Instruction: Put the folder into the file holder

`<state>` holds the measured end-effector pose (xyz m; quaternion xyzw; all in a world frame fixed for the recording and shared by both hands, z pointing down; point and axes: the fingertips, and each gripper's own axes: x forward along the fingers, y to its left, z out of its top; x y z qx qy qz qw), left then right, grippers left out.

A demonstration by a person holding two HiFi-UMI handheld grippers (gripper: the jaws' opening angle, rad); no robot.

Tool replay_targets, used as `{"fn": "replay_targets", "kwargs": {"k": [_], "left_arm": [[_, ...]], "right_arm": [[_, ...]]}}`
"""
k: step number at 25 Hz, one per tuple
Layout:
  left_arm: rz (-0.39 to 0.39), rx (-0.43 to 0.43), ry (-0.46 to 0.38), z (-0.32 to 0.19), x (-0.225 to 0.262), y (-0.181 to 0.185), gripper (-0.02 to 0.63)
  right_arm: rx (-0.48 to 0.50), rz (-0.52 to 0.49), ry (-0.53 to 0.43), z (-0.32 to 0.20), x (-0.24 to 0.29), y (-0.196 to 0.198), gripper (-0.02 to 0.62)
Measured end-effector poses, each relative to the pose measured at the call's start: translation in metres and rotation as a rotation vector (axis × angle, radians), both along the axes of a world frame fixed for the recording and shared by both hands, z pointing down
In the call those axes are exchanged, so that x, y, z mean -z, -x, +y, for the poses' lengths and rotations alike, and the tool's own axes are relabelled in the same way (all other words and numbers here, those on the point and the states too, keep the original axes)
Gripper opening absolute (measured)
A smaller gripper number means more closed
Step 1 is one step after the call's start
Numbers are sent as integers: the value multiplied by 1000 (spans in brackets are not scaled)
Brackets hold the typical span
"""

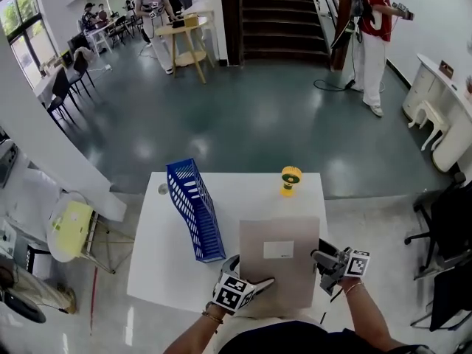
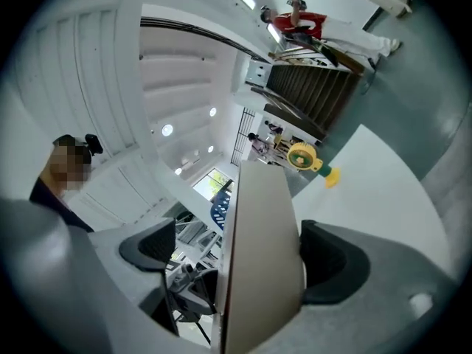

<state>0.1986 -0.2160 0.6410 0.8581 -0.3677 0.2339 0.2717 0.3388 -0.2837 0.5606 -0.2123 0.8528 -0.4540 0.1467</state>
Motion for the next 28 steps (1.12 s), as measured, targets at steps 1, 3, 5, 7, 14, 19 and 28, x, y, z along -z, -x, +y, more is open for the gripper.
{"fn": "replay_targets", "kwargs": {"k": [1,3,5,7,14,19,28], "left_arm": [[3,2,-11,2,4,-2,561],[-1,-5,-43,8,13,-6,561],[-46,-37,-100,16,18,-10,561],[-103,-72,-159,24,19,-15,561],[-166,-73,-218,44,28,-16,561],[-174,-30,-230,56,37,-10,561],[-88,50,-346,65,91,0,561]], "right_arm": [[23,-8,-14,2,7,-1,524],[100,11,-45,10,12,-1,523],[210,114,-66,26,5,7,478],[280,223,-90,42,-5,16,430],[396,227,-215,76,12,25,285],[429,270,-304,94,29,35,269],[396,309,-449,115,78,47,258]]}}
